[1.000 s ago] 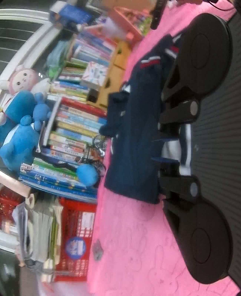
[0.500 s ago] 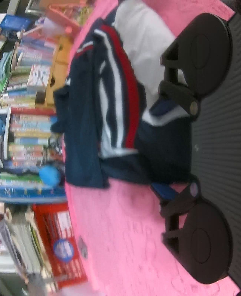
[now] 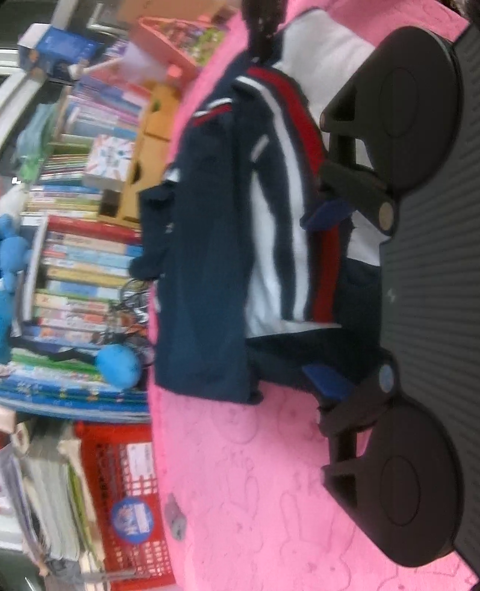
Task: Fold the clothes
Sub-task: 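Release the hem band and press the folded jacket with both grippers, then grasp the striped edges of the folded jacket with both grippers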
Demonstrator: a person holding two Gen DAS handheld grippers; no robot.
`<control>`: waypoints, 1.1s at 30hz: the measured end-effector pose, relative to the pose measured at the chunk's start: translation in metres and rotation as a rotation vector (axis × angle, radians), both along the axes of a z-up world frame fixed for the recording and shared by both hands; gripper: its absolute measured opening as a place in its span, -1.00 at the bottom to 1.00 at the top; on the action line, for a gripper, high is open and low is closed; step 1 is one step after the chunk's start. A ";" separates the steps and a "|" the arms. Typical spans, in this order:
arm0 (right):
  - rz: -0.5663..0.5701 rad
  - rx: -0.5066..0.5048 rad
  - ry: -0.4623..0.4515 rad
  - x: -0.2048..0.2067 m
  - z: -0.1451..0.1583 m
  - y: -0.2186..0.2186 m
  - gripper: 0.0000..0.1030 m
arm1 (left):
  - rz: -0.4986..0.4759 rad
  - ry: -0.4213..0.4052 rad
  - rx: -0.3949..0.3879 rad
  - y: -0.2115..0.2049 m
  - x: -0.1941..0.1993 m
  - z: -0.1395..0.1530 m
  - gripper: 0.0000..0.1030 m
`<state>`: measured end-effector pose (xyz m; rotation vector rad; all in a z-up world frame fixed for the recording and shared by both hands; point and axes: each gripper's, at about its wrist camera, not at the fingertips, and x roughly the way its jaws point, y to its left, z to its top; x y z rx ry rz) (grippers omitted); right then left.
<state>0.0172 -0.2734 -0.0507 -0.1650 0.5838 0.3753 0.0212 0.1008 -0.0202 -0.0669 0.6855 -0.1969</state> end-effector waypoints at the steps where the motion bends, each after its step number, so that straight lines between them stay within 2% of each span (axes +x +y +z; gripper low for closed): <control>1: -0.001 -0.004 0.006 0.004 -0.004 0.003 -0.18 | -0.001 0.007 0.000 0.000 0.002 -0.003 0.55; 5: 0.003 0.020 0.023 0.015 -0.010 0.008 -0.09 | -0.006 0.014 -0.035 0.004 0.008 -0.005 0.56; 7: 0.017 0.036 0.033 0.017 -0.010 0.009 0.01 | -0.014 0.014 -0.044 0.004 0.008 -0.005 0.56; 10: 0.047 0.036 0.038 0.016 -0.010 0.011 0.03 | -0.065 -0.003 -0.065 0.002 0.001 -0.003 0.55; 11: 0.057 0.041 0.044 0.017 -0.010 0.012 0.03 | -0.078 -0.001 -0.058 0.001 0.001 -0.003 0.56; 13: 0.076 0.050 0.059 0.019 -0.013 0.013 0.19 | -0.098 0.007 -0.037 -0.001 0.000 -0.006 0.59; 15: 0.087 0.056 0.073 0.023 -0.016 0.016 0.26 | -0.073 -0.004 -0.038 -0.003 -0.003 -0.002 0.60; 16: 0.093 0.059 0.080 0.024 -0.018 0.018 0.33 | -0.058 -0.012 -0.040 -0.004 -0.005 -0.001 0.58; 17: 0.100 0.063 0.081 0.027 -0.019 0.019 0.35 | -0.043 -0.019 -0.043 -0.004 -0.007 0.001 0.42; 18: 0.103 0.068 0.082 0.029 -0.019 0.020 0.38 | -0.028 -0.026 -0.045 -0.005 -0.009 0.003 0.12; 19: 0.104 0.072 0.085 0.030 -0.020 0.020 0.28 | -0.013 -0.033 -0.047 -0.006 -0.011 0.005 0.03; 20: 0.115 0.079 0.092 0.029 -0.018 0.021 0.16 | 0.002 -0.040 -0.049 -0.006 -0.013 0.007 -0.15; 22: 0.139 0.085 0.098 0.021 -0.015 0.022 -0.44 | 0.033 -0.054 -0.053 -0.008 -0.017 0.011 -0.35; 24: 0.151 0.077 0.080 0.008 -0.009 0.023 -0.57 | 0.063 -0.069 -0.057 -0.009 -0.021 0.015 -0.53; 26: 0.153 0.064 0.040 -0.006 0.000 0.025 -0.61 | 0.093 -0.083 -0.061 -0.011 -0.025 0.019 -0.62; 30: 0.115 0.041 -0.166 -0.016 0.043 0.029 -0.71 | 0.079 -0.288 -0.010 -0.022 -0.012 0.069 -0.64; 33: 0.079 0.011 -0.318 0.011 0.077 0.031 -0.71 | 0.058 -0.398 0.088 -0.030 0.045 0.099 -0.64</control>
